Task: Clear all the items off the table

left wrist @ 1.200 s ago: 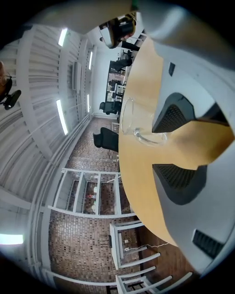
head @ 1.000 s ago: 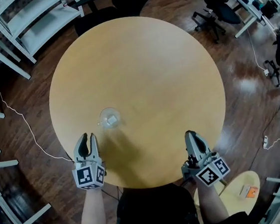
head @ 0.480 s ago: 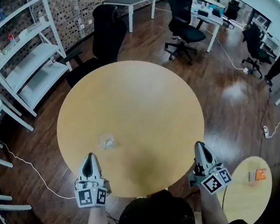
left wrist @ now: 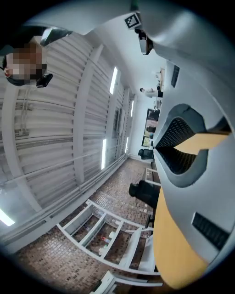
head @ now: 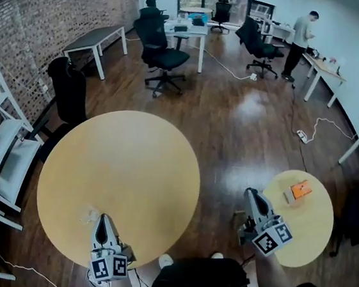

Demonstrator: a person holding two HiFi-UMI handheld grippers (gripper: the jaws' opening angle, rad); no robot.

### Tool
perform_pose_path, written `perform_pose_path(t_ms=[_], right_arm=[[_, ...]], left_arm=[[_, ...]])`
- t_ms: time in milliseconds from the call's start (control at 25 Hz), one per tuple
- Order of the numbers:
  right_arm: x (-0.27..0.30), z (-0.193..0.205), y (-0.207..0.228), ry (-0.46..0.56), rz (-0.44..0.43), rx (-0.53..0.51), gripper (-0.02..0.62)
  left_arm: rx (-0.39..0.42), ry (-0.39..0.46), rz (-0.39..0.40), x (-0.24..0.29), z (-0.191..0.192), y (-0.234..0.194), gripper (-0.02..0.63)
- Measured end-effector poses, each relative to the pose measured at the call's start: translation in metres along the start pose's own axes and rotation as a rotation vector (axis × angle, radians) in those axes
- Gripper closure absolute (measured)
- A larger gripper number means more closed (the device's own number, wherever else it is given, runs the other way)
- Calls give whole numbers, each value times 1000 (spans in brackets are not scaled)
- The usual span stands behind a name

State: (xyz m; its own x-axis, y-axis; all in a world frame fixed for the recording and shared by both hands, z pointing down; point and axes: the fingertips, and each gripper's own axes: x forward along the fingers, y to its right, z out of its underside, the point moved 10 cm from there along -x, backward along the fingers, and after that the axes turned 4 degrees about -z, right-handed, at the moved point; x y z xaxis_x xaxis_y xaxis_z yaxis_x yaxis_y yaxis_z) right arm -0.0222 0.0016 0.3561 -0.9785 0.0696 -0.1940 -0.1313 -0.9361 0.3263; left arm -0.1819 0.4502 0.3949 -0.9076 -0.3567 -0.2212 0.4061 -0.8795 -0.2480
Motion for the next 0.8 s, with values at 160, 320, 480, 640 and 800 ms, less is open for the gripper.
perform_pose_path(t_ms=[160,320,480,640,800], right_arm=[[-96,-36,60,42,197,-46,592],[-186,-62,106,139,362,-87,591],[-273,-79,129,234,506,-149,591],[-344,-85,126,285,716,-191,592],[-397,-74,113,338,932,-188,591]], left_arm=[[-84,-25,180,28,27,94,602],[-123,-42,365,46,55,192,602],[-189,-109,554,58,94,292,602],[-215,-204,787,70,131,386,602],[-253,-268,988,86,154,461,603]])
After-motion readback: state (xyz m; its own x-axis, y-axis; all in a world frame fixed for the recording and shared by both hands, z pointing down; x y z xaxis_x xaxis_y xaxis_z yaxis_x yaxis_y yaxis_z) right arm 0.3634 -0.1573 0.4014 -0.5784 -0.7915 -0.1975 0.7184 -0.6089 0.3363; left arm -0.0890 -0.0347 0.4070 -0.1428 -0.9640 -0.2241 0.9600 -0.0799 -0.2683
